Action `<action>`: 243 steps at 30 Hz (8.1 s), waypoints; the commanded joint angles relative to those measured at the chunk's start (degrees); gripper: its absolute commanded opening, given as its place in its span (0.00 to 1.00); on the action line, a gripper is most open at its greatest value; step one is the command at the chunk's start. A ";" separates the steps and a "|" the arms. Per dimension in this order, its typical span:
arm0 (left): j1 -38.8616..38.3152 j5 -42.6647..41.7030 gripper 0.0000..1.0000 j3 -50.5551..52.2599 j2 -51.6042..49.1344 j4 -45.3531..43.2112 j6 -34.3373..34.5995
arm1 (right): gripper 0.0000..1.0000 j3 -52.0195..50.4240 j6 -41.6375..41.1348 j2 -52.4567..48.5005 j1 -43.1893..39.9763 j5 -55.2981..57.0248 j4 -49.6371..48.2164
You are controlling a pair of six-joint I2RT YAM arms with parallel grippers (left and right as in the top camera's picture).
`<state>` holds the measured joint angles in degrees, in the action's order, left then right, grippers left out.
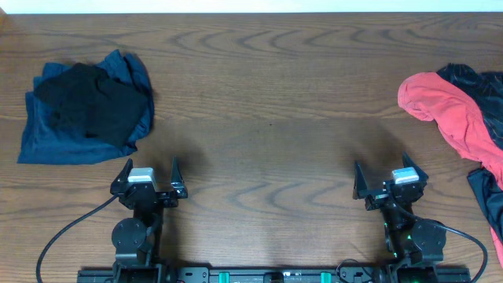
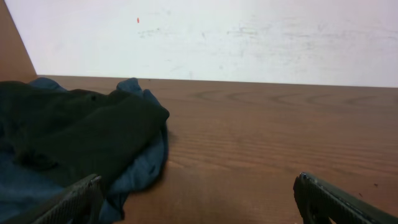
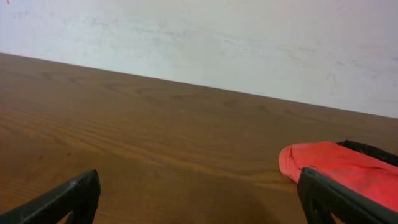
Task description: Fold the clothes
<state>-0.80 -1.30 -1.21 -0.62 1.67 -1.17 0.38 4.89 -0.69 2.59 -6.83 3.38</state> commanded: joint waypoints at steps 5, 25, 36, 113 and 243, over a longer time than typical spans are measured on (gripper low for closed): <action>0.02 0.48 0.98 1.01 0.57 1.97 -0.09 | 0.99 -0.07 0.76 0.20 0.48 -0.24 0.26; 0.02 0.48 0.98 1.01 0.57 1.97 -0.09 | 0.99 -0.07 0.76 0.20 0.48 -0.24 0.26; 0.02 0.48 0.98 0.98 0.52 2.12 -0.09 | 0.99 -0.07 0.74 0.20 0.48 -0.24 0.26; 0.02 -4.26 0.98 -40.24 -52.11 34.32 8.98 | 0.89 41.05 -19.67 -83.62 -28.65 33.86 16.57; -21.51 -20.33 0.98 -40.24 -81.37 1.73 23.06 | 0.99 46.42 -19.65 -66.82 -17.70 12.39 34.07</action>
<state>-18.31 -20.67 -40.49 -76.42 6.72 16.88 46.48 -13.04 -67.81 -14.11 6.00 37.41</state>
